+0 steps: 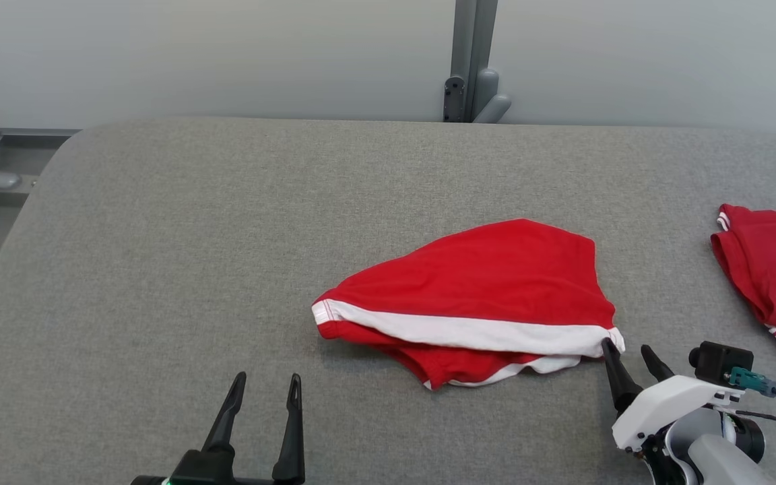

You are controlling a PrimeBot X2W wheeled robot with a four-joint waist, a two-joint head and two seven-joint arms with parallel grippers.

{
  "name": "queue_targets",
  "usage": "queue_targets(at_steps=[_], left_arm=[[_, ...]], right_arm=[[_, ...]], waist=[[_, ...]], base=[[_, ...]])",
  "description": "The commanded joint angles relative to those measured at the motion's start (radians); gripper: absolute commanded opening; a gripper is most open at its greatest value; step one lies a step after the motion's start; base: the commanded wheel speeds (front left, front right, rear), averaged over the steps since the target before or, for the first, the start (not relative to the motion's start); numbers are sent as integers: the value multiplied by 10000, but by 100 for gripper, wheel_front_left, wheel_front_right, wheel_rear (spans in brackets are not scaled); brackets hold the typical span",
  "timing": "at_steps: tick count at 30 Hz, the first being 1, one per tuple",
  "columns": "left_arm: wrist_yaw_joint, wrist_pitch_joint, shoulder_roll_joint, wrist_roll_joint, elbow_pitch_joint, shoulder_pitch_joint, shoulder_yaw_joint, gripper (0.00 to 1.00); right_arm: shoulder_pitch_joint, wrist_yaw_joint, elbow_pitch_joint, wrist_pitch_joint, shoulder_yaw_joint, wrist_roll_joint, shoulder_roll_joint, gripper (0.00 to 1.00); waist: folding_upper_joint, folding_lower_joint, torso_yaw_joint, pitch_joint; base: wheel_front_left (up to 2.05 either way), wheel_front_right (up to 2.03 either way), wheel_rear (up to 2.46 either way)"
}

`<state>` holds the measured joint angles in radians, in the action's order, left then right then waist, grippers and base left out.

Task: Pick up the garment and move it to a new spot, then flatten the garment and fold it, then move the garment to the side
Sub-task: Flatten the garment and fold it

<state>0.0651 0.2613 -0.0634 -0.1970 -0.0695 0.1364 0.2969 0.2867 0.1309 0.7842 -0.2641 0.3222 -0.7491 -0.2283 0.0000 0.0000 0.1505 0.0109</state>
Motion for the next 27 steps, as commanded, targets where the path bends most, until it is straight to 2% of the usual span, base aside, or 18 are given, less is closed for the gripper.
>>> queue_targets(at_steps=[1, 4, 6, 8, 9, 12, 16, 27], left_arm=[[-96, 39, 23, 71, -73, -64, -51, 100], [-197, 39, 53, 148, -164, -162, -93, 100], [-237, 39, 63, 156, -209, -218, -133, 100], [-283, 39, 78, 204, -251, -248, -168, 100], [-278, 39, 84, 228, -265, -259, -187, 100], [-302, 39, 98, 249, -324, -270, -232, 100], [-349, 39, 109, 244, -438, -264, -265, 100], [-446, 40, 35, 91, -1046, -610, -560, 100]], right_arm=[[185, -6, 140, -5, 166, -258, -73, 100], [341, -6, 327, -6, 470, -469, -189, 100], [393, -6, 436, -6, 672, -635, -186, 69], [476, -6, 509, -6, 824, -756, -246, 20], [512, -6, 518, -6, 905, -814, -266, 0], [538, -6, 504, -6, 1146, -927, -337, 0], [504, -6, 3, -5, 1274, -534, -679, 0], [-572, -6, -1432, -6, 710, 645, -1388, 0]], waist=[[0, 0, 53, 39], [0, 0, 122, 62], [0, 0, 156, 69], [0, 0, 175, 88], [0, 0, 177, 105], [0, 0, 150, 156], [0, 0, 28, 167], [0, 0, -528, 88]], base=[[0, 0, 0], [0, 0, 0], [0, 0, 0], [0, 0, 0], [0, 0, 0], [0, 0, 0], [0, 0, 0], [0, 0, 0]])
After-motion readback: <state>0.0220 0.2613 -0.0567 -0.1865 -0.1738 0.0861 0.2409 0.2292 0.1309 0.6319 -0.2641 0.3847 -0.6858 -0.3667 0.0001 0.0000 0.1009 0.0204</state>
